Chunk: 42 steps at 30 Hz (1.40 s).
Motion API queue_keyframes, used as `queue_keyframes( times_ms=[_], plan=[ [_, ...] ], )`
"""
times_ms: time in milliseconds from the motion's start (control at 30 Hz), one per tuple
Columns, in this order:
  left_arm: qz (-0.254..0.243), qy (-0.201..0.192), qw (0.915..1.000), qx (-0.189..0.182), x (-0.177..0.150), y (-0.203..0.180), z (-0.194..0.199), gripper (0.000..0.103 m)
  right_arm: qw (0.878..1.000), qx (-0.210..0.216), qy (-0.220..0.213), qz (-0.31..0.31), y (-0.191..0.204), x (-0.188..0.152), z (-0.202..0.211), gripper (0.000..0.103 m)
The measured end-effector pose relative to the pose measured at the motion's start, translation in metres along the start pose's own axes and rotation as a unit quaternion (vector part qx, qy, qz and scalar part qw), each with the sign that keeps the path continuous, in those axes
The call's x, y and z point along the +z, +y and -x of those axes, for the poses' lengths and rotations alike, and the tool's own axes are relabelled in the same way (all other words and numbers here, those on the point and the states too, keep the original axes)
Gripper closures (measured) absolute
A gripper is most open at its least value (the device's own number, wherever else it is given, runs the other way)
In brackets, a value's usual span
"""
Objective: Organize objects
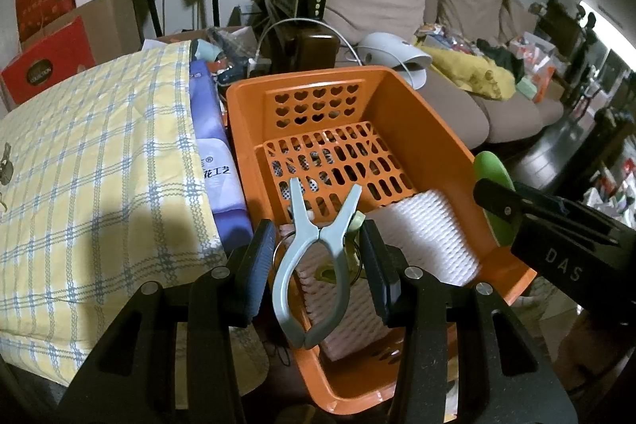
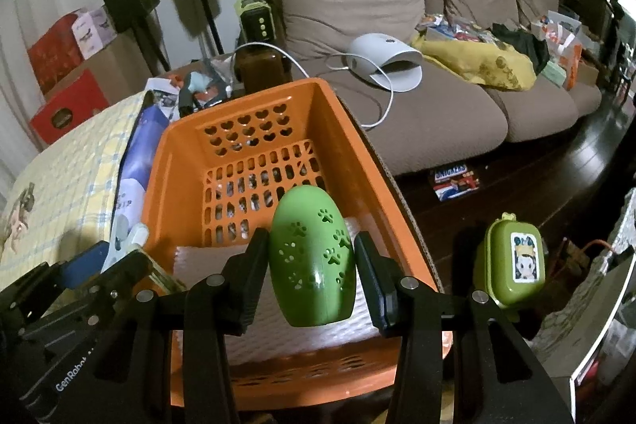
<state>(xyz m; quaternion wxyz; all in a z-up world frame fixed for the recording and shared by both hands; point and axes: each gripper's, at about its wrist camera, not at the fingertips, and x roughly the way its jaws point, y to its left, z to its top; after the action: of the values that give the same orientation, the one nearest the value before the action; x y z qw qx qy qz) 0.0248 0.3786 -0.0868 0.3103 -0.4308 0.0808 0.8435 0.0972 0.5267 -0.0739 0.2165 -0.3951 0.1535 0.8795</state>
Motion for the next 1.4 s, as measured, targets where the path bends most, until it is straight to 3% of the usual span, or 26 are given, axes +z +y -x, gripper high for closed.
queue_keyframes(
  times_ms=[1400],
  plan=[
    [-0.024,0.018,0.9995,0.014,-0.013,-0.010,-0.019,0.062,0.999,-0.027,0.019,0.005,-0.010,-0.003,-0.008,0.058]
  ],
)
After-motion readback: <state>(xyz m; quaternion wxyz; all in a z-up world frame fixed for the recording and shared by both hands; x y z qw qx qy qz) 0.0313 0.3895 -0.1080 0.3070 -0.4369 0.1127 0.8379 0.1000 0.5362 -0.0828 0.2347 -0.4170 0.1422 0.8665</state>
